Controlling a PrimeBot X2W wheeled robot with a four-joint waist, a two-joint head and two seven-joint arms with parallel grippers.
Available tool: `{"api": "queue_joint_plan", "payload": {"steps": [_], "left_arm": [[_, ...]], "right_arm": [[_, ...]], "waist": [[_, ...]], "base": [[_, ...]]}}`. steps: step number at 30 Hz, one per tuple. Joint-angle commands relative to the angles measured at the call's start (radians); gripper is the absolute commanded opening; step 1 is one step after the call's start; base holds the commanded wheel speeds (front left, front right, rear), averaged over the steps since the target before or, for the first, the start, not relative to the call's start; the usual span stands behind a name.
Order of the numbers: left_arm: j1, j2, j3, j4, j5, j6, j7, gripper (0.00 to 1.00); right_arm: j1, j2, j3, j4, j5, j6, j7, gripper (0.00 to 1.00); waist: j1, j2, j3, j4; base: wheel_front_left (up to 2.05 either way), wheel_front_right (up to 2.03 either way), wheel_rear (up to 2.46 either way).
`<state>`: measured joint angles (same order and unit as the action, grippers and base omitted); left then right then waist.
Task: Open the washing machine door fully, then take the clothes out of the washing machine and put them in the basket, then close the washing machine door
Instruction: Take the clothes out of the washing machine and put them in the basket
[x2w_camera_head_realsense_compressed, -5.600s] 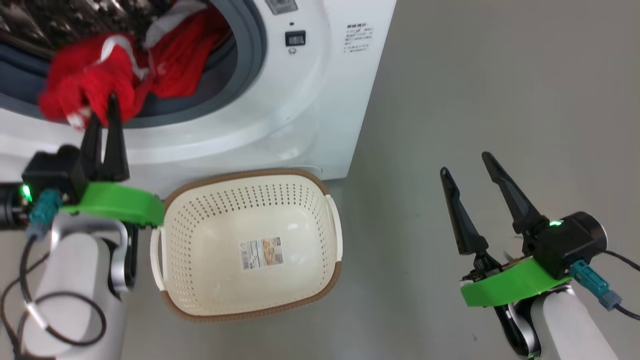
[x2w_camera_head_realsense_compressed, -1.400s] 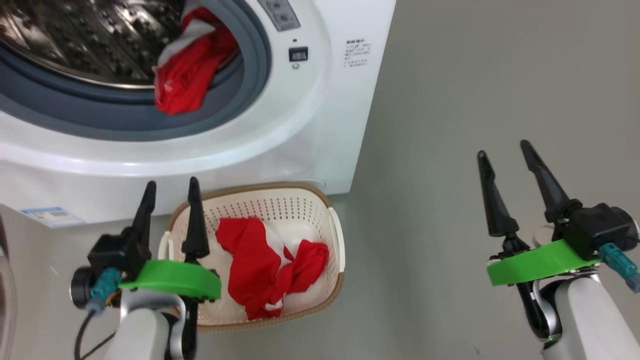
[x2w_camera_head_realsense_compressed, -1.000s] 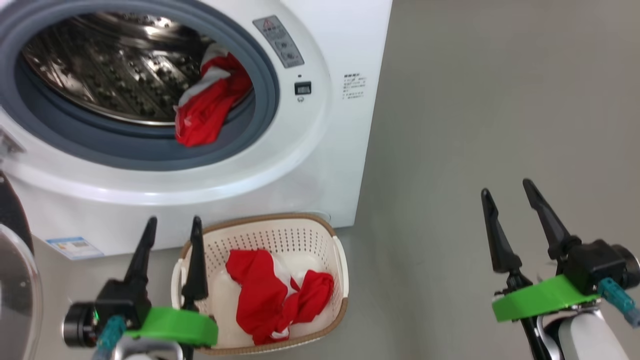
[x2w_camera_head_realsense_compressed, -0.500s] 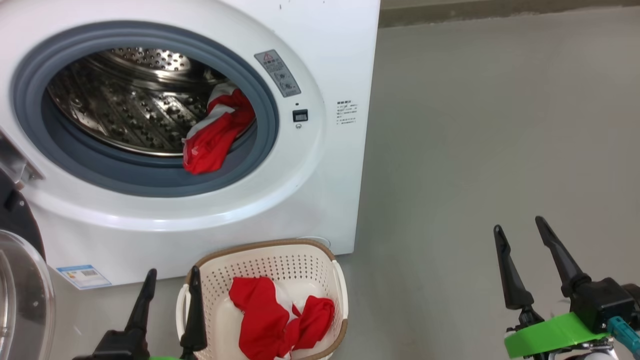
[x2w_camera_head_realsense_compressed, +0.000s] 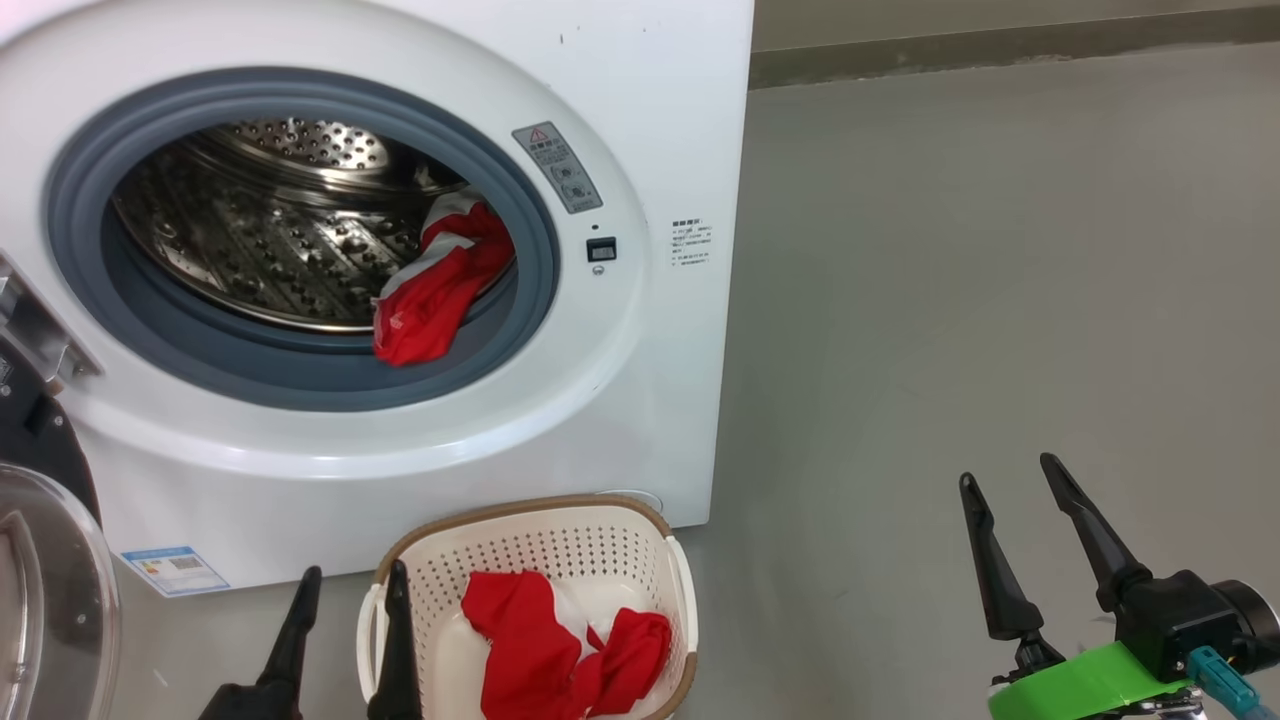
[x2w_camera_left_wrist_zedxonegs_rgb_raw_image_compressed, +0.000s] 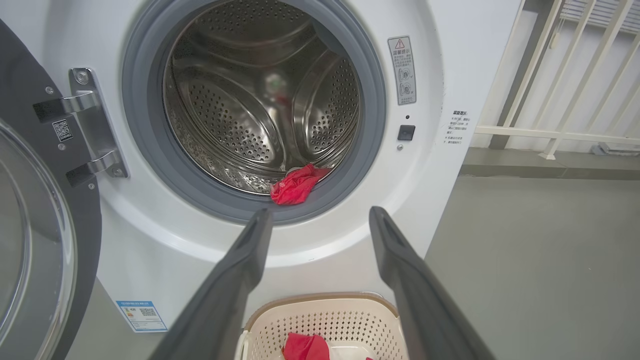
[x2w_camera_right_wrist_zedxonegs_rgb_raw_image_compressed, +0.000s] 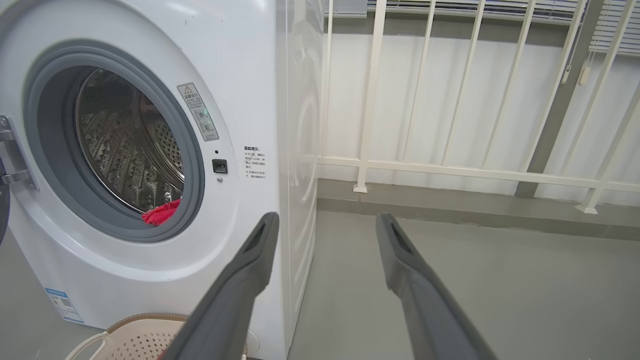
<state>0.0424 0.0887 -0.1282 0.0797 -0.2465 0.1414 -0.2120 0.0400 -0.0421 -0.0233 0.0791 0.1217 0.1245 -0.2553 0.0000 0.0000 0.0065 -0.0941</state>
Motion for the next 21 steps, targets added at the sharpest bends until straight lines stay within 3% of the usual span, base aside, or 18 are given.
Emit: {"api": "queue_joint_plan", "payload": {"steps": [1, 21], "left_arm": [[-0.014, 0.012, 0.030, -0.032, -0.001, 0.007, 0.000, 1.00], [-0.033, 0.004, 0.013, -0.021, -0.041, 0.000, -0.008, 1.00]], "right_arm": [[-0.009, -0.008, 0.025, -0.022, -0.005, 0.006, -0.006, 1.00], [-0.022, -0.008, 0.035, -0.028, -0.018, 0.006, -0.006, 1.00]], "waist": [[0.0000, 0.0000, 0.002, 0.001], [0.0000, 0.0000, 0.050, 0.024]], "base": [[0.00, 0.00, 0.00], [0.00, 0.00, 0.00]]}}
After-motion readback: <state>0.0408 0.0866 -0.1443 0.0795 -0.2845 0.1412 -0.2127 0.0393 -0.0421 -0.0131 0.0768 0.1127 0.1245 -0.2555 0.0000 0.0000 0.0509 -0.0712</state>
